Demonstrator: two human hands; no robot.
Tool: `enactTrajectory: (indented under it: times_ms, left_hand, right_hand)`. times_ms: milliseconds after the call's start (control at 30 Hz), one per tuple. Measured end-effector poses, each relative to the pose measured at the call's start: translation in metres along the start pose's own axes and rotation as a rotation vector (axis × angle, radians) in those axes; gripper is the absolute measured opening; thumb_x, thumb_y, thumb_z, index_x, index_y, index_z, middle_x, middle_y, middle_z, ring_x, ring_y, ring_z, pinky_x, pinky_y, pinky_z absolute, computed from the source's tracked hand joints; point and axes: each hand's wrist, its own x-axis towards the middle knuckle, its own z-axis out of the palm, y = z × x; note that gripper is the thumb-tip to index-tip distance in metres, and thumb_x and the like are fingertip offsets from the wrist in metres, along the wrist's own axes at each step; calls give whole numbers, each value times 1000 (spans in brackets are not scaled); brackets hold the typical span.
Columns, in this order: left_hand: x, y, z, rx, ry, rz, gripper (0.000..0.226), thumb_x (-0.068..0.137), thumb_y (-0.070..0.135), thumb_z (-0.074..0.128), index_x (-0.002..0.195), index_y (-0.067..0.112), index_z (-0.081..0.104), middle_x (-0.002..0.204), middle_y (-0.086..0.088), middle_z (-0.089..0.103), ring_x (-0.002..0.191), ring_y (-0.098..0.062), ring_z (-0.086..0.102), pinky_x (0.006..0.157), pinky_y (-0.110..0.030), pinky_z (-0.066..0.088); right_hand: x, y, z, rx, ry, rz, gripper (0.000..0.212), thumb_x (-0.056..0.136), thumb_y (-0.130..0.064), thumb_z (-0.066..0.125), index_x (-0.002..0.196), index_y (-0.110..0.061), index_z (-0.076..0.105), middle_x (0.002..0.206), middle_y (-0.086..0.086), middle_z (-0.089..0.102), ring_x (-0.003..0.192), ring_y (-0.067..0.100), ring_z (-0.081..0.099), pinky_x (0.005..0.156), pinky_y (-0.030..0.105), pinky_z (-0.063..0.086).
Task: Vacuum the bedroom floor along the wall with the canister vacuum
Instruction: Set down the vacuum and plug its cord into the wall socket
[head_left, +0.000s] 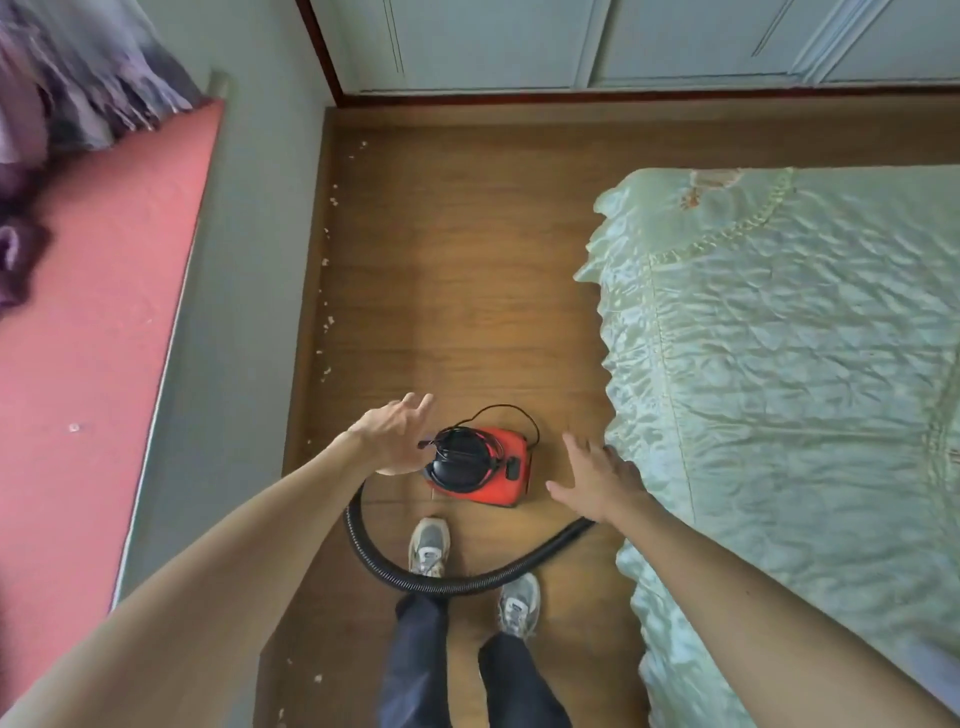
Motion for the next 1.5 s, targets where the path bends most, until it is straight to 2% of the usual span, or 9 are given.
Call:
enactTrajectory:
  times_ms: [433, 667, 867, 933, 1067, 1133, 1267, 1367, 1500]
  left_hand:
    - [134, -57, 161, 72, -303, 132, 60, 99, 43, 40, 149, 14, 22, 139, -12, 41, 126, -34, 47, 101, -47, 43]
    - [167, -75, 229, 116, -441, 154, 62, 101, 34, 41, 153, 20, 11, 145, -10, 37, 129, -34, 46, 103, -44, 42]
    - [212, -87, 263, 82, -295, 139, 73, 97, 29, 47, 155, 20, 5, 136, -11, 38, 121, -33, 49, 91, -46, 49]
    - [226, -88, 268, 140, -231, 148, 70, 97, 28, 45, 155, 18, 8, 135, -13, 37, 118, -33, 49, 87, -45, 51]
    - [244, -85, 278, 209, -116, 130, 56, 98, 19, 45, 149, 11, 23, 131, -14, 43, 114, -33, 52, 85, -44, 50]
    - [250, -84, 280, 218, -76, 113, 46, 98, 16, 46, 141, 9, 34, 127, -13, 46, 114, -32, 52, 83, -42, 49]
    - [259, -88, 281, 241, -33, 91, 33, 93, 5, 49, 126, 7, 46, 120, -11, 51, 110, -32, 53, 80, -41, 49]
    - [264, -91, 282, 245, -5, 87, 31, 90, -3, 50, 120, 6, 49, 116, -11, 54, 108, -32, 55, 78, -41, 49]
    - [268, -94, 283, 295, 25, 106, 34, 85, -6, 56, 116, 8, 50, 111, -9, 56, 102, -31, 57, 73, -40, 49]
  right_hand:
    - [118, -22, 197, 157, -193, 89, 65, 93, -58, 49, 138, -16, 30, 126, 8, 51, 117, 30, 51, 83, 38, 48]
    - [160, -24, 270, 241, -282, 141, 69, 93, -57, 49, 144, -18, 27, 135, 7, 48, 125, 30, 48, 92, 44, 51]
    - [207, -19, 293, 373, -264, 137, 56, 97, -44, 50, 141, -14, 32, 121, 10, 53, 108, 31, 57, 85, 44, 54]
    - [226, -17, 296, 484, -216, 161, 53, 99, -34, 50, 144, -11, 33, 126, 13, 54, 110, 33, 58, 91, 43, 50]
    - [265, -20, 292, 904, -98, 407, 43, 103, -29, 45, 141, -8, 44, 135, 11, 56, 121, 30, 56, 100, 36, 45]
    - [283, -23, 292, 1128, -20, 536, 39, 102, -34, 45, 130, -9, 54, 131, 12, 60, 117, 30, 59, 103, 43, 47]
    - [311, -28, 292, 1362, 110, 723, 31, 99, -40, 51, 82, -16, 59, 103, 18, 69, 98, 34, 66, 93, 52, 53]
    - [327, -25, 295, 1419, 142, 818, 33, 97, -36, 58, 71, -16, 55, 96, 15, 69, 91, 32, 67, 89, 46, 56]
    - [335, -22, 296, 1490, 182, 885, 32, 93, -26, 64, 67, -15, 50, 84, 10, 62, 64, 24, 53, 65, 34, 47]
